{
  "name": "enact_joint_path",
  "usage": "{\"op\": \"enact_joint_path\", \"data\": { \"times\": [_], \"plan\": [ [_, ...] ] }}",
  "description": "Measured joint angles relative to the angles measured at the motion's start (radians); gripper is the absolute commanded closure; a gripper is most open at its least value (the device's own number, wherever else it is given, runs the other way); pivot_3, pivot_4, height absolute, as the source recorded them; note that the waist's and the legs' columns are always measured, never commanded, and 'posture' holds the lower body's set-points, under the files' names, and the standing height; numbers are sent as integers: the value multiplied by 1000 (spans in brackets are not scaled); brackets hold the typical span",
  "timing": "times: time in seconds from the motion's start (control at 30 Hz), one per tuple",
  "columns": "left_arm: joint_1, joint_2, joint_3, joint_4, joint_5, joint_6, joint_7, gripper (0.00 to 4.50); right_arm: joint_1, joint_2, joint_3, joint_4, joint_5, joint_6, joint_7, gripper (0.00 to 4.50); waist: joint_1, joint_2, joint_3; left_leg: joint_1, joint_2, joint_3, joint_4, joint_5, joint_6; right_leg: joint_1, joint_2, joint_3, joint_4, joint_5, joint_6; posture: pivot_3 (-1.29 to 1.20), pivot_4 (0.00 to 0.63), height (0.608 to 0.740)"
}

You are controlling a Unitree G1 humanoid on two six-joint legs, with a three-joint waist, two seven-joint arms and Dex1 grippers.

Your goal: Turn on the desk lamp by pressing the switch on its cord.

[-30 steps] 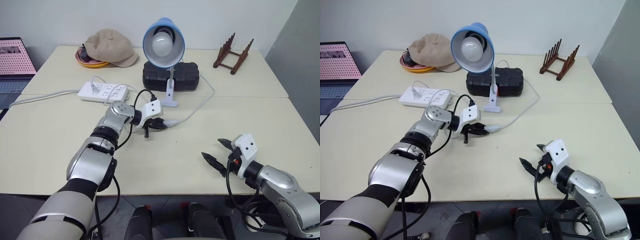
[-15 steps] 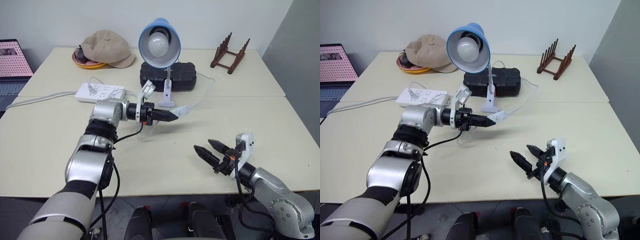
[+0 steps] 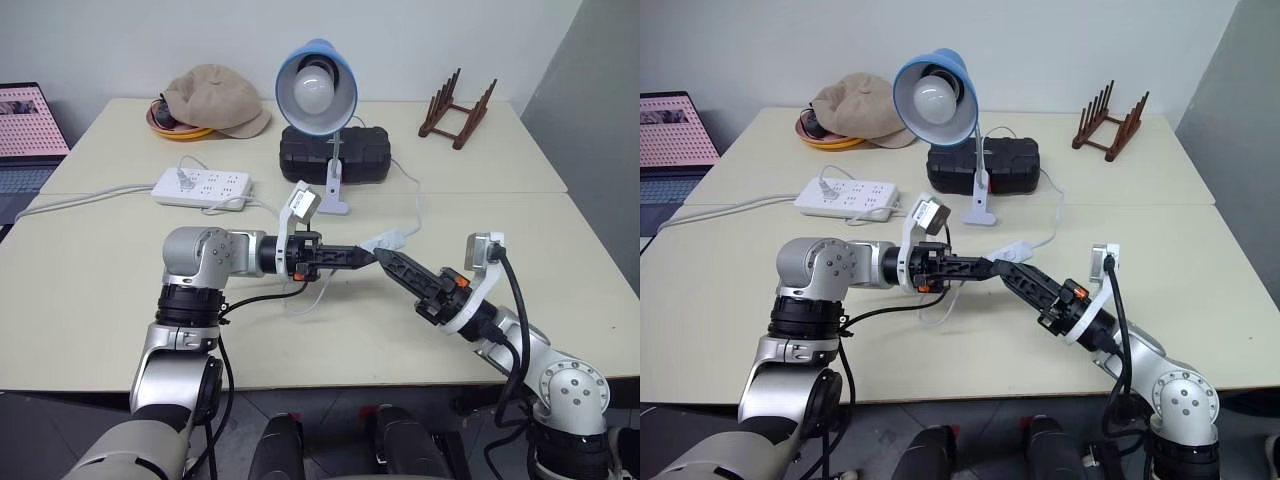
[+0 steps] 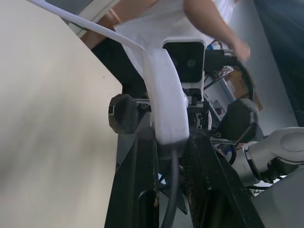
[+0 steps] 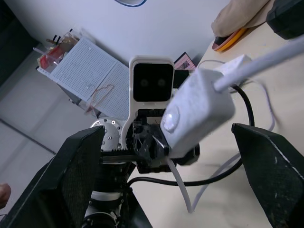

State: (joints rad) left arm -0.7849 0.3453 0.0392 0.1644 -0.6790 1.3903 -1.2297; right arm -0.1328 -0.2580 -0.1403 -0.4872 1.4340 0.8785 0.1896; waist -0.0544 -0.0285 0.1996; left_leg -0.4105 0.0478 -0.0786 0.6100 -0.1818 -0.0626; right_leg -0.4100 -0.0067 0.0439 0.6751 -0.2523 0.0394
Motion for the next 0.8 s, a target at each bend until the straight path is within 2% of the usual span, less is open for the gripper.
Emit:
{"op": "enact_joint_path", "data": {
  "times": [0.13, 0.27, 0.37, 0.5, 0.6, 0.73, 0.8],
  "plan": [
    [4, 0, 6, -16, -46, 16, 40, 4142, -1, -1, 6, 15, 0, -16, -13, 0, 0, 0, 0, -1, 0, 0, 0, 0, 0, 0, 0, 0, -1, 0, 0, 0, 150, 740],
    [5, 1, 6, -16, -72, 18, 64, 4142, -1, -3, 6, 15, 1, -24, -17, 590, 0, 0, 0, 0, 0, 0, 0, 0, 0, 0, 0, 0, -1, 0, 0, 0, 150, 740],
    [5, 2, 6, -16, -90, 18, 74, 4142, -1, -6, 6, 15, 1, -31, -18, 1425, 0, 0, 0, 0, 0, 0, 0, 0, 0, 0, 0, 0, -1, -1, -1, 0, 150, 740],
    [5, 3, 6, -15, -109, 17, 88, 4142, 4, -9, 7, 15, 2, -39, -20, 2192, 1, 0, 0, -1, 0, 0, 0, 0, 0, 0, 0, 0, -1, -1, -1, 0, 150, 740],
    [5, 3, 5, -14, -113, 15, 97, 4142, 5, -9, 7, 15, 3, -42, -20, 2927, 1, 0, 0, -1, 0, 0, 0, 0, 0, 0, 0, 0, -1, 0, 0, 0, 150, 740],
    [5, 3, 5, -14, -131, 12, 106, 4142, 8, -8, 15, 15, 24, -45, -18, 3637, 1, 0, 0, -1, 0, 0, 0, 0, 0, -1, 0, 0, -1, -1, -1, 0, 150, 740],
    [5, 4, 5, -14, -145, 7, 106, 4142, 8, -11, 15, 15, 41, -49, -12, 3787, 1, 0, 0, -1, 0, 0, 0, 0, 0, -1, 0, 0, -2, -1, -1, 0, 150, 740]
  ]
}}
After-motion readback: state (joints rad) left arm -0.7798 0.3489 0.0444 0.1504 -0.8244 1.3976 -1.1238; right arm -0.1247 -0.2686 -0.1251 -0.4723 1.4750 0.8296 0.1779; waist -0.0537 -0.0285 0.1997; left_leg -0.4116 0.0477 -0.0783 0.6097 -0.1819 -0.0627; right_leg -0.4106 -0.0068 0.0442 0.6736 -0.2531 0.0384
